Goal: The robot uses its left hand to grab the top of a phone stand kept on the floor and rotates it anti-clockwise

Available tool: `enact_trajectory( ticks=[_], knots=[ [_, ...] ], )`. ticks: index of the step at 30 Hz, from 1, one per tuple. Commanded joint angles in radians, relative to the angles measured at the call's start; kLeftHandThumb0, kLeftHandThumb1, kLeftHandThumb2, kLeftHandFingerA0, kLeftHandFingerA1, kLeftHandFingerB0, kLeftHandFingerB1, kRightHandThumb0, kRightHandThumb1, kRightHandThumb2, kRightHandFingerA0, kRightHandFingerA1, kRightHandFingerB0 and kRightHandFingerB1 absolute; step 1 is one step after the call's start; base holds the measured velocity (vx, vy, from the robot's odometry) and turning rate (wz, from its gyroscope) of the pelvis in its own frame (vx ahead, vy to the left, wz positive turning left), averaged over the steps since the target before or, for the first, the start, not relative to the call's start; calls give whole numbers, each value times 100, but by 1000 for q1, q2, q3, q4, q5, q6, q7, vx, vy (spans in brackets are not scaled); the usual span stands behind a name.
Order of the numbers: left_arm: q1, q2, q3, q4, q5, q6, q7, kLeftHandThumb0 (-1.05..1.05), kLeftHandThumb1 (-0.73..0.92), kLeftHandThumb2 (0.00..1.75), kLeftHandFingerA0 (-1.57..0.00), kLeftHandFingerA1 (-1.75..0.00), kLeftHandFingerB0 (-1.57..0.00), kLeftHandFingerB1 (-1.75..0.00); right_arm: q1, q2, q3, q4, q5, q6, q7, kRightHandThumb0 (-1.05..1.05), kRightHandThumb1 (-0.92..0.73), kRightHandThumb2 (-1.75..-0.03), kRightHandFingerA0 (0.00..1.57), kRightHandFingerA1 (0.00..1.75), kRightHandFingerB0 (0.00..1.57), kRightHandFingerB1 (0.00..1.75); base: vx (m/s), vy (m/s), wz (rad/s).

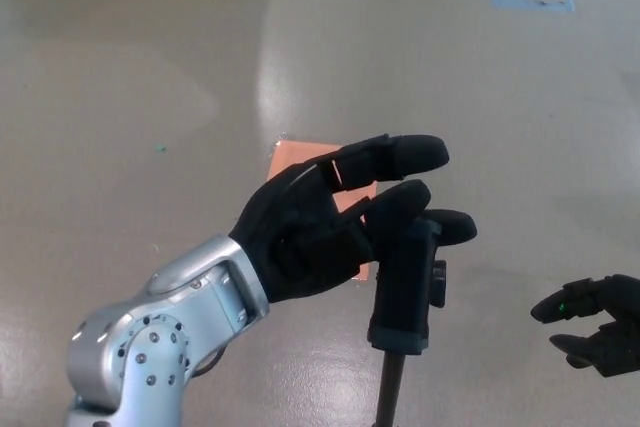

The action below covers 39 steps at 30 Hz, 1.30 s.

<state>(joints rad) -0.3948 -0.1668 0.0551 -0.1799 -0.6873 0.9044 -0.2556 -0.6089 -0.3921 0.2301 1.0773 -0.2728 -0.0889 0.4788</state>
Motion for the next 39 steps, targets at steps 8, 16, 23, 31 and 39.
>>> enact_trajectory(
  ticks=[8, 16, 23, 31, 39],
  knots=[
    [8, -51, 77, 24, -95, 258, 163, -22, 70, 60, -107, -84, -89, -62, -45, -24, 8, 31, -16, 12, 20, -53, -76, -63, 51, 42, 36, 35, 0, 0, 0],
    [-3, -51, 88, 28, -105, 283, 184, -23, 70, 61, -108, -83, -88, -63, -51, -20, 5, 42, -12, 19, 20, -54, -75, -64, 51, 43, 35, 35, 0, 0, 0],
    [-10, -53, 93, 25, -114, 298, 205, -21, 70, 61, -110, -80, -88, -61, -52, -25, 4, 39, -9, 3, 33, -52, -76, -63, 46, 42, 35, 36, 0, 0, 0],
    [-3, -37, 74, 11, -117, 284, 208, -25, 71, 61, -96, -59, -70, -48, -52, -23, 7, 41, -16, 11, 20, -51, -77, -63, 51, 41, 37, 35, 0, 0, 0],
    [13, -13, 71, -6, -177, 288, 157, -73, 55, 88, 0, -40, -9, -18, -36, -42, 26, 23, -28, -55, 24, -60, -80, -64, 55, 45, 38, 37, 0, 0, 0]
  ],
)
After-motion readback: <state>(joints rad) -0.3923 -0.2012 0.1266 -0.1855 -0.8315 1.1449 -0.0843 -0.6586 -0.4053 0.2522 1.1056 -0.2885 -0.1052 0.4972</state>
